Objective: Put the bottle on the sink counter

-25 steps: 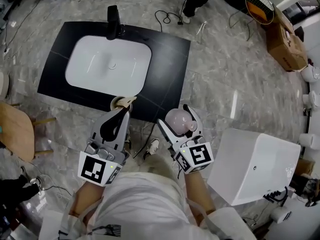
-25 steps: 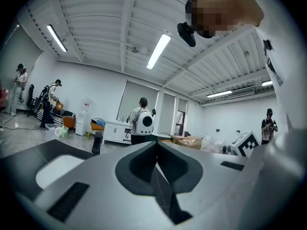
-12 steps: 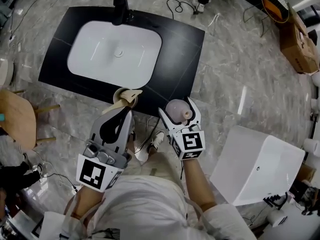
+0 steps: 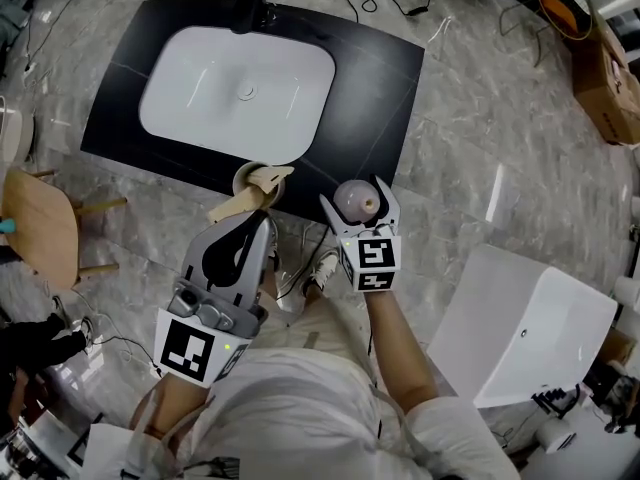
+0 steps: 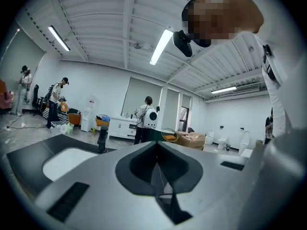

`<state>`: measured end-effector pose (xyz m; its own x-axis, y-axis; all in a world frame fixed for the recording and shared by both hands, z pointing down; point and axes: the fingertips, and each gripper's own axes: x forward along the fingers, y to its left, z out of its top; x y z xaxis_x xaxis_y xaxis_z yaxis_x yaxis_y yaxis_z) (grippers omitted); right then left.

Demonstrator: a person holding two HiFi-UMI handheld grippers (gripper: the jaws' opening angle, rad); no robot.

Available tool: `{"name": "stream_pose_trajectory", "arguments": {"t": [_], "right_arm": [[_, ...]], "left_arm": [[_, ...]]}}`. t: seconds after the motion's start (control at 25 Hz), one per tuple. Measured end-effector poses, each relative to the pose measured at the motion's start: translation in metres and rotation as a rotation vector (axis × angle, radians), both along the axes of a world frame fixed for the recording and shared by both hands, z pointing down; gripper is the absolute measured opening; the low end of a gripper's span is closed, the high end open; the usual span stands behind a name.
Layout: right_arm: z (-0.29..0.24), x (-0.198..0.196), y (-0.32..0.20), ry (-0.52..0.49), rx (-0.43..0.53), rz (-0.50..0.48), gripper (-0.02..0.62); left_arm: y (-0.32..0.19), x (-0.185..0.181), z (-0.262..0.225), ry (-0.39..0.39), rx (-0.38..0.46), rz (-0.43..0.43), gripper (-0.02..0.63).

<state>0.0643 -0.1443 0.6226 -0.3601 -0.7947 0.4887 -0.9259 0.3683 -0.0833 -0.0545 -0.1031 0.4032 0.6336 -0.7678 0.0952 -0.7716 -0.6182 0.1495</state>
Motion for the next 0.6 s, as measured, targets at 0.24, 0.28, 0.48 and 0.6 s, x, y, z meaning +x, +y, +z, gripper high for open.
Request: {"name": "stream_pose_trajectory", "arguments": {"t": [0.24, 0.28, 0.48, 0.6], "right_arm": [[0.018, -0.003, 0.000, 0.028, -0.039, 0.010, 0.416], [0.019, -0.004, -0.001, 0.035, -0.042, 0.010, 0.417], [0.024, -0.005, -0.003, 0.080, -0.062, 0.009, 0.416], [0.028, -0.008, -0.001, 0.119, -0.070, -0.004, 0.416]], "left_arm": [[0.006, -0.006, -0.002, 0.002, 0.000, -0.007, 0.014], [0.007, -0.008, -0.002, 0.003, -0.001, -0.009, 0.014], [0.009, -0.013, -0.005, 0.013, 0.005, -0.017, 0.014], [0.009, -0.015, -0.006, 0.021, 0.004, -0.020, 0.014]]}}
